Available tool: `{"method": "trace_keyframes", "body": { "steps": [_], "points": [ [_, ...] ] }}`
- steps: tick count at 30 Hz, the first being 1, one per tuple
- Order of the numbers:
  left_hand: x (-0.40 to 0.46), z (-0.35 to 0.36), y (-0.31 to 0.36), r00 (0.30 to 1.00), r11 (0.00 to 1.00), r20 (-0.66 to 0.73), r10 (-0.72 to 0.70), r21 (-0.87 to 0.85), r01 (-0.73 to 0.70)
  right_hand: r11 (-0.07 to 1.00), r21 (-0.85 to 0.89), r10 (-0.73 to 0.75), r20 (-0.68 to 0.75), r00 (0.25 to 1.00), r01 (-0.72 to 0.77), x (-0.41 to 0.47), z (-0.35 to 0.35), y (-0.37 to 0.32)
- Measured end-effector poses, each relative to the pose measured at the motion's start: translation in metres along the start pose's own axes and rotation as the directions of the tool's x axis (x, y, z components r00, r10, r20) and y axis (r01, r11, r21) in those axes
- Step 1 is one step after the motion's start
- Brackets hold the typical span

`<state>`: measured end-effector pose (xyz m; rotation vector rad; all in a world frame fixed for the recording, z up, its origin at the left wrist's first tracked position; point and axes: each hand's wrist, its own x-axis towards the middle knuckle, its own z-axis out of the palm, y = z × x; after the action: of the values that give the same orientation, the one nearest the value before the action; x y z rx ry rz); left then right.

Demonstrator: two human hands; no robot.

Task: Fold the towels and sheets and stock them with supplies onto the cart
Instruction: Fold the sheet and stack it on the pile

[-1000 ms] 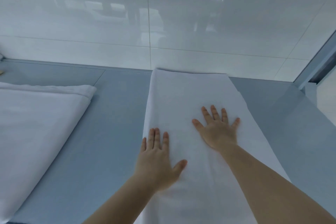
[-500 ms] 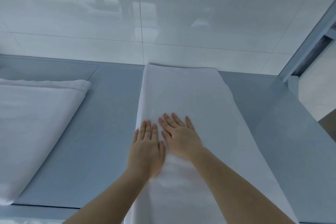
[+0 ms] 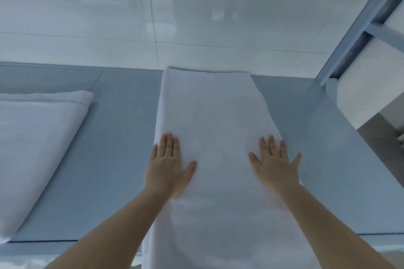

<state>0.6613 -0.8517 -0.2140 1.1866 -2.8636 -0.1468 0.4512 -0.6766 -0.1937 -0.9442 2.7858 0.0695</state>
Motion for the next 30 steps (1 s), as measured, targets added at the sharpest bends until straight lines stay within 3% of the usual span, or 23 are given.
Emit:
{"method": "trace_keyframes", "body": {
  "steps": [4, 12, 17, 27, 30],
  "points": [
    [0.013, -0.001, -0.006, 1.000, 1.000, 0.010, 0.026, 0.005, -0.026, 0.971, 0.001, -0.240, -0.082, 0.967, 0.241, -0.051, 0.026, -0.039],
    [0.017, -0.008, -0.007, 0.991, 0.991, -0.036, 0.131, 0.042, -0.130, 0.976, -0.022, -0.216, -0.061, 0.974, 0.215, -0.051, 0.030, -0.051],
    [-0.028, -0.009, -0.011, 0.985, 0.992, 0.122, 0.125, 0.020, -0.128, 0.978, -0.013, -0.208, -0.046, 0.977, 0.208, -0.054, 0.027, -0.054],
    [-0.154, -0.017, -0.013, 0.935, 0.960, 0.233, 0.269, 0.012, -0.279, 0.982, -0.020, -0.185, 0.074, 0.980, 0.187, -0.065, 0.013, -0.061],
    [-0.165, -0.017, -0.014, 0.920, 0.941, 0.246, 0.305, 0.071, -0.331, 0.926, 0.012, -0.377, -0.006, 0.926, 0.377, -0.101, 0.016, -0.075]
  ]
}}
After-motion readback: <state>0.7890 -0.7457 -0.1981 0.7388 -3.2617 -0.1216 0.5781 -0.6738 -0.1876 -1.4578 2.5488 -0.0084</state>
